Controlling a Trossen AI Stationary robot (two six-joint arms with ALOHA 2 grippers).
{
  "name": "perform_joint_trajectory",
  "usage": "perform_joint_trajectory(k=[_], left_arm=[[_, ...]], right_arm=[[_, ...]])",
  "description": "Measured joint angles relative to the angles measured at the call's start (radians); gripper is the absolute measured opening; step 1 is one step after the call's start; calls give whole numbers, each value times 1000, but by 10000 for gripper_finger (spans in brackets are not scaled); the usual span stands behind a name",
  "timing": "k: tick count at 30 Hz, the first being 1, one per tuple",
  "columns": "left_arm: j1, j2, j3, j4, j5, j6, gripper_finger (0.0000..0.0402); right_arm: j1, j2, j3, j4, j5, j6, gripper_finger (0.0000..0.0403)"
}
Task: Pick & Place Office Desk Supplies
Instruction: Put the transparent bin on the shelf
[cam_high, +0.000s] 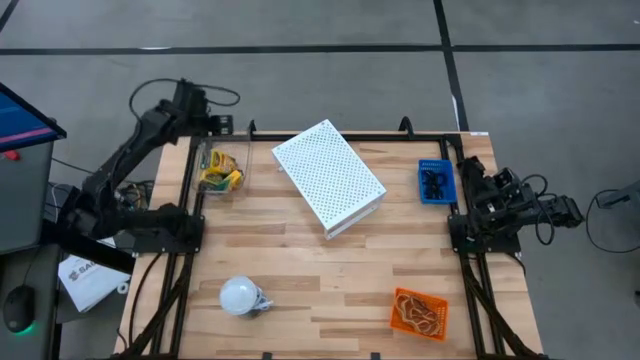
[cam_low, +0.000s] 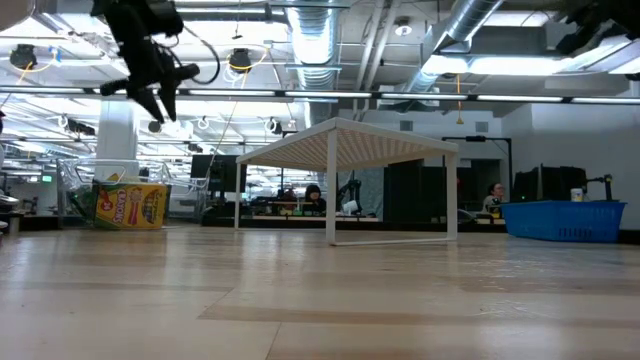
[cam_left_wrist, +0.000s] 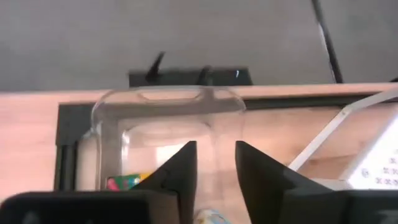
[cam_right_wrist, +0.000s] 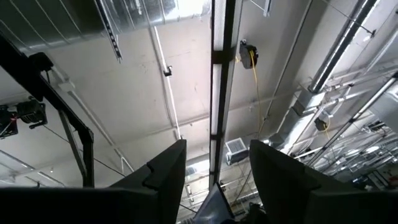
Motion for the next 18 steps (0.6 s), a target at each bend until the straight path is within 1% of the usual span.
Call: perform_joint_trajectory(k=[2,4,6,9,11,13,14,18], left_arm=[[36,38,34,-19,69,16,121],[29,52,54,-20,88,-14,147],[20,65,55,-21,69,-44,174],[5,86,55,-33,2,-76,207],[-4,102,55,-57,-20,-107,217],[-15,121,55,-75,-6,-151,222],[-20,131,55,-78,26,-149,223],[-35,155,54,-95,217,-93,214]], right_arm=[[1,0,0,-3,22,21,173],[1,0,1,-9,52,32,173],[1,0,1,-13,70,33,173],[1,0,1,-20,83,34,173],[0,0,1,-19,90,38,173],[0,0,1,-19,97,42,173],[0,0,1,-19,99,42,173],[0,0,1,-19,123,45,173]])
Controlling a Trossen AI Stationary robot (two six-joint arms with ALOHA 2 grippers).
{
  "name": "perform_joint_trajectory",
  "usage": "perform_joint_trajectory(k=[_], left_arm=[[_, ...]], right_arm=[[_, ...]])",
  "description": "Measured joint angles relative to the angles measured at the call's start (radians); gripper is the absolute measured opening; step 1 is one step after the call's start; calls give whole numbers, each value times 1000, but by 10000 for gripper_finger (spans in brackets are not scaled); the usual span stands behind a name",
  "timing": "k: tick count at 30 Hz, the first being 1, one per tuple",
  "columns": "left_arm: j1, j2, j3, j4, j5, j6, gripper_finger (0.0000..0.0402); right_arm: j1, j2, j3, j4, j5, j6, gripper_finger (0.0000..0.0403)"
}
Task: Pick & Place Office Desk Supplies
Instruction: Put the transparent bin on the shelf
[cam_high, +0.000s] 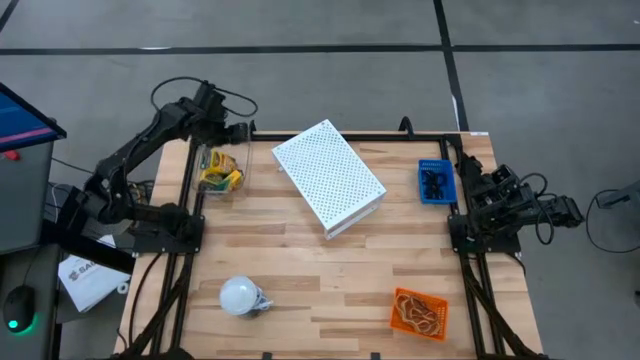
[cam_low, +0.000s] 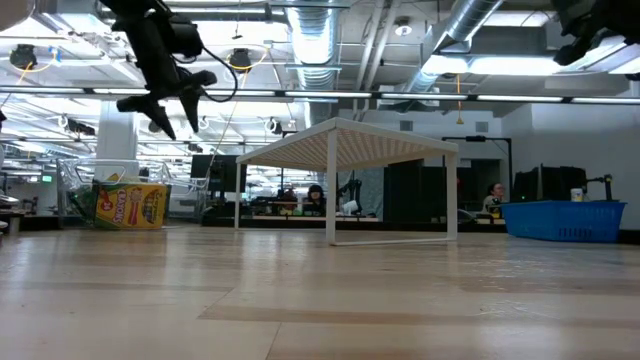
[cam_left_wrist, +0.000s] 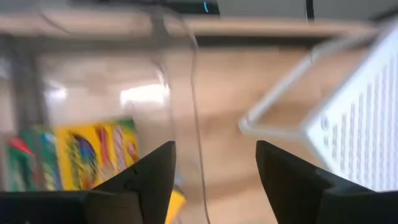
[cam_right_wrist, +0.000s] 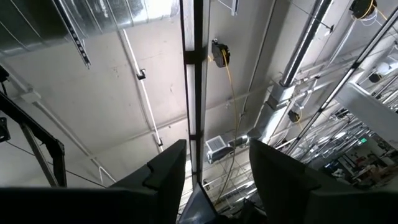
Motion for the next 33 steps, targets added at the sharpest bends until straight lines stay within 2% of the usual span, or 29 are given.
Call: perform_joint_trajectory(k=[3,6,15,18,23,33], left_arm=[[-49,24,-1,-63,2,0,198],[-101,42,-1,-109,-60,-23,185],[-257,177,-1,-50,-106,-96,167],[-284,230,-1,-49,-151,-106,164],[-289,285,-1,-48,-210,-123,158],[-271,297,-1,-9,-265,-126,154]], right_arm=[[0,0,0,0,2,0,173],[1,0,0,-2,0,8,173],[1,0,0,1,-24,10,173],[1,0,0,1,-24,25,173],[2,0,0,1,-25,47,173],[2,0,0,2,-25,60,173]])
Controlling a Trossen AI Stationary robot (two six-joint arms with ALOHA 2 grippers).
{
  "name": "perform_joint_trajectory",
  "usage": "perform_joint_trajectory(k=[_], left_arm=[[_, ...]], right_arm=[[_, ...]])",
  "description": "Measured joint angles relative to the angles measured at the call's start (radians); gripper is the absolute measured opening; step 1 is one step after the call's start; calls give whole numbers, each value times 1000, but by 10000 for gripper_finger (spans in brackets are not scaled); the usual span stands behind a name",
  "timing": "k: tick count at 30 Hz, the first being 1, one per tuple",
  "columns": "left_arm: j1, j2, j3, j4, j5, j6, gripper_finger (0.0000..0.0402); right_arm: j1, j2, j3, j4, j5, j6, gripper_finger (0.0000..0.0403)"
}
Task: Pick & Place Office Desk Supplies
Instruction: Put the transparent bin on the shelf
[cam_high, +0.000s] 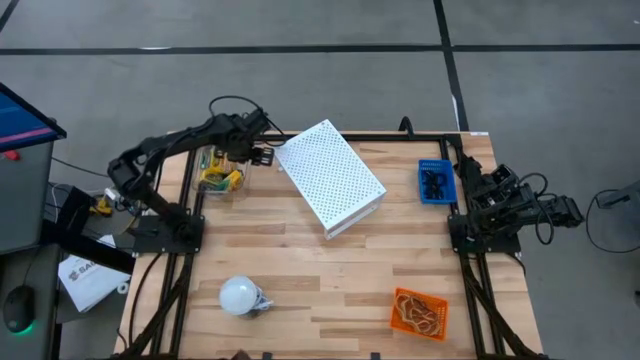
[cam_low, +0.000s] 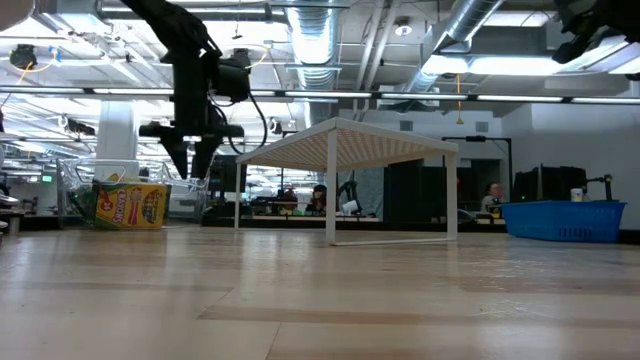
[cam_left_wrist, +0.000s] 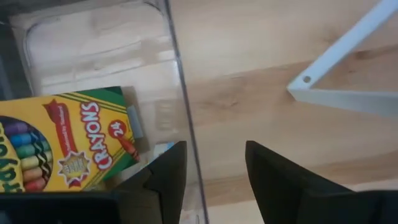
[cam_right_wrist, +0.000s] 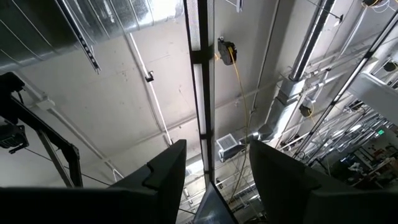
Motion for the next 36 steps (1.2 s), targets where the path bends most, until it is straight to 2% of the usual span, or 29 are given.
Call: perform_joint_trajectory(k=[8,12,17,23,29,36], left_arm=[[16,67,0,28,-4,2,154],[16,102,1,31,17,6,140],[30,108,3,32,17,4,92],[74,110,2,19,55,47,10],[89,82,-3,4,59,74,2],[98,-44,-3,-26,64,138,1]], right_arm=[[0,0,0,-1,0,0,173],[0,0,0,1,0,0,173],[0,0,5,5,0,0,173],[0,0,22,5,-4,-8,173],[0,0,29,-8,-4,-10,173],[0,0,29,-10,-4,-11,173]])
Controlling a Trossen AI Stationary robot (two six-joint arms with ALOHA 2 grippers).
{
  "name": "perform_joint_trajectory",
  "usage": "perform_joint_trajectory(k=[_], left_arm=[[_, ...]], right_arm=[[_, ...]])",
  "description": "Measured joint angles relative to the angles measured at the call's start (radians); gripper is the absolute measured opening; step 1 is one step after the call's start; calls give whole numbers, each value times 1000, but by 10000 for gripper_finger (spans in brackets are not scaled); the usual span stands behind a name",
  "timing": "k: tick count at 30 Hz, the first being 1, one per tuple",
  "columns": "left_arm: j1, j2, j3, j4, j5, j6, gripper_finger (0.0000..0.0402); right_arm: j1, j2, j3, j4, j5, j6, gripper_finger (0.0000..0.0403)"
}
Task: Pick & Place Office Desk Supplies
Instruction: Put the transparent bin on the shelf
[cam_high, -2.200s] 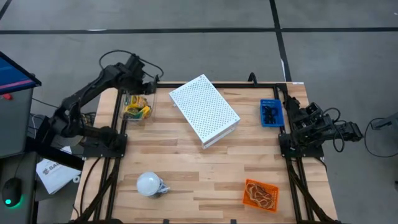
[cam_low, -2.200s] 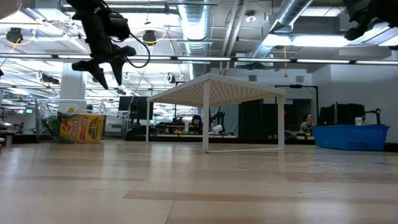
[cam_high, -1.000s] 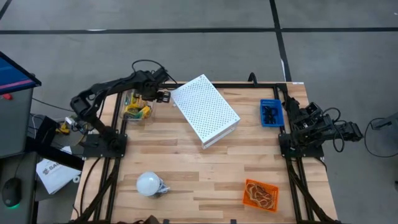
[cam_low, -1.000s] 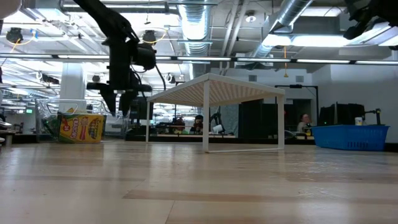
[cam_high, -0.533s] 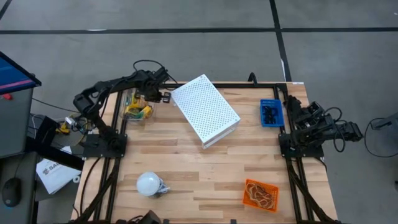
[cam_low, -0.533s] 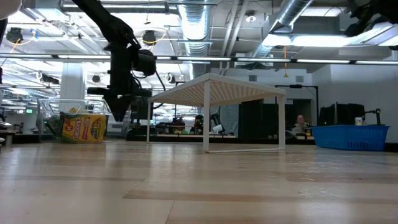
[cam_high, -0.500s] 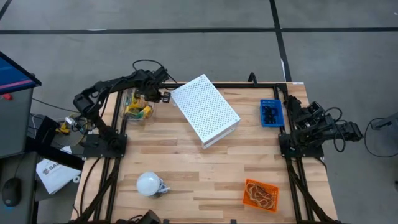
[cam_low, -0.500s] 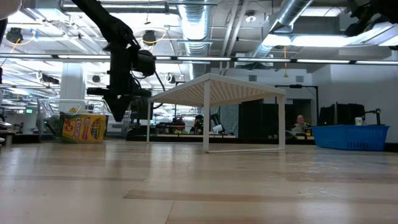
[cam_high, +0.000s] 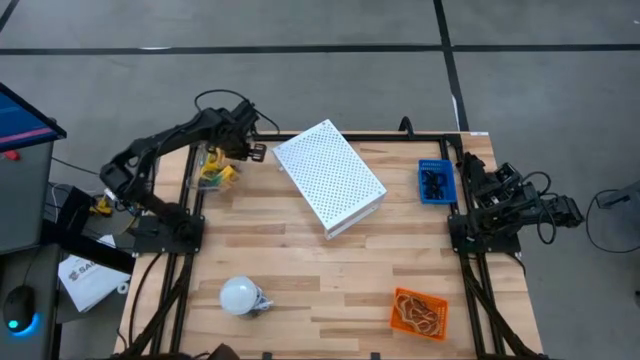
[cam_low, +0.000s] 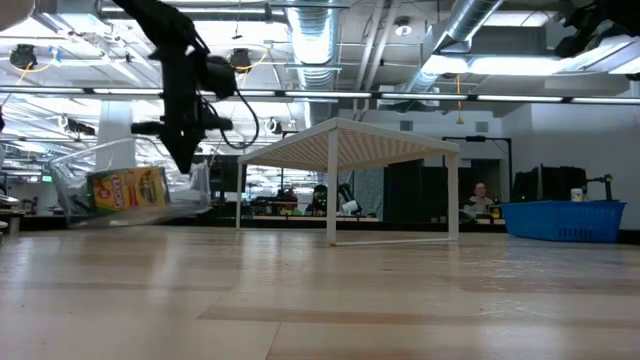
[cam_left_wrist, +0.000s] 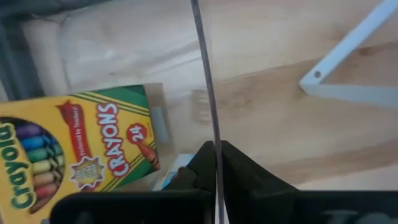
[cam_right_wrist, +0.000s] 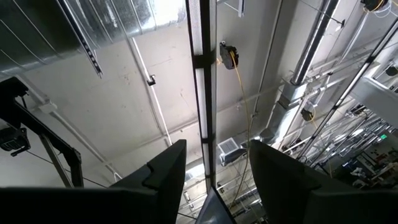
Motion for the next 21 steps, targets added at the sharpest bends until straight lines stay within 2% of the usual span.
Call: perform_joint_trajectory(k=[7,15,21], left_arm=[[-23,-77,0,-33,-24,80,1],[-69,-79,8,-85,-38,156,1],[-117,-79,126,-210,-126,216,0]], right_arm=[[0,0,0,0,0,0,173],[0,0,0,0,1,3,173],[0,0,0,-6,2,3,173]])
